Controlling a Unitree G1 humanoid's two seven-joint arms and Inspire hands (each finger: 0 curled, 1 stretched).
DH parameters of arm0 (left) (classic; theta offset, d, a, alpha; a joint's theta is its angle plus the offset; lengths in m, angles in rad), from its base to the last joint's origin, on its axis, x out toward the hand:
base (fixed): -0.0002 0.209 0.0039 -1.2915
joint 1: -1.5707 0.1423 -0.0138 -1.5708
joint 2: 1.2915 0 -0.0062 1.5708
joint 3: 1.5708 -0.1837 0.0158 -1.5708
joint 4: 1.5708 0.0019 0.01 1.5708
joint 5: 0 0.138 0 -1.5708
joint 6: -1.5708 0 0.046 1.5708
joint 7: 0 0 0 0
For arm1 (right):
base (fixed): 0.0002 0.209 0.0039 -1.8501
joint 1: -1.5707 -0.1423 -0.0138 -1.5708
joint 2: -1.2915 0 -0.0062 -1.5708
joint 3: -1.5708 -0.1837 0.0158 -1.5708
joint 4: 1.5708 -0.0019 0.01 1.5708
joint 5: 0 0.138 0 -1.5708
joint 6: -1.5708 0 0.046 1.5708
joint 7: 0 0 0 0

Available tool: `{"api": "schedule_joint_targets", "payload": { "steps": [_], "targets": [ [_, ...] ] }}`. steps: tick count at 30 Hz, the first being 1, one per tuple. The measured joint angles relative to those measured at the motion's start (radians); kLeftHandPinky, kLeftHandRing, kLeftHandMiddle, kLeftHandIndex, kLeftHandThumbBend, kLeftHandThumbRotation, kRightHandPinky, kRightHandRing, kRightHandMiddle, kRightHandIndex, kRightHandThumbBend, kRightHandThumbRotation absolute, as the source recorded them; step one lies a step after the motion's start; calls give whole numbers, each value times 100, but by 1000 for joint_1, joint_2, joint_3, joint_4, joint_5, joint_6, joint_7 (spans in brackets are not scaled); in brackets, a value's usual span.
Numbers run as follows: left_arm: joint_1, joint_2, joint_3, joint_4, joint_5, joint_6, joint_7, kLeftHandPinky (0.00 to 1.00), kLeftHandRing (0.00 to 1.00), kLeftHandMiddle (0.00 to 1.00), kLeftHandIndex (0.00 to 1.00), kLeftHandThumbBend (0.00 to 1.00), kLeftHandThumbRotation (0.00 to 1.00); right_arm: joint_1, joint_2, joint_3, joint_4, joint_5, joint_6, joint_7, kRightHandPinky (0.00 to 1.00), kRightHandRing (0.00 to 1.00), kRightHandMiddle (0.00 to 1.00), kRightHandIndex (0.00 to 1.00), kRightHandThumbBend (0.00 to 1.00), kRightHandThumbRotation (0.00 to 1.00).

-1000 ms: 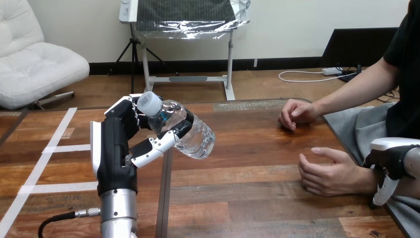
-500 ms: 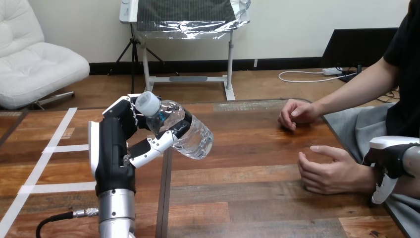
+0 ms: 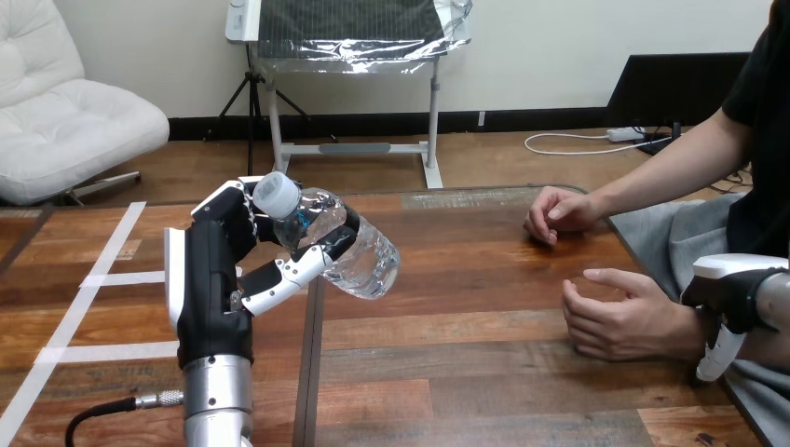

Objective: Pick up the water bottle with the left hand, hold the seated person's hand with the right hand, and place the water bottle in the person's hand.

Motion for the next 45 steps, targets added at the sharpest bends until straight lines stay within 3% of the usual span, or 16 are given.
{"api": "schedule_joint_targets", "payload": {
  "steps": [5, 17, 28, 35, 45],
  "targets": [
    [0, 2, 2, 0, 0, 0, 0, 43, 41, 44, 49, 63, 0, 0, 1, 3, 2, -1, 0, -7, 55, 67, 75, 75, 62, 0],
    [0, 2, 5, 0, 1, 0, 1, 43, 41, 44, 50, 62, 0, 0, 4, 10, 19, -2, -11, -41, 63, 72, 79, 63, 64, 0],
    [0, 2, 7, 0, 1, 0, 1, 42, 41, 44, 50, 62, 0, 25, 8, 5, 17, 26, -13, -110, 44, 56, 65, 57, 64, 0],
    [0, 2, 8, 0, 1, 0, 1, 42, 42, 44, 50, 62, 0, 51, 7, -16, 1, 48, -5, -142, 42, 55, 63, 56, 61, 0],
    [0, 2, 12, 0, 1, -1, 0, 43, 42, 44, 50, 63, 0, 64, 8, -41, -5, 96, 20, -155, 34, 46, 57, 63, 64, 0]
  ]
}}
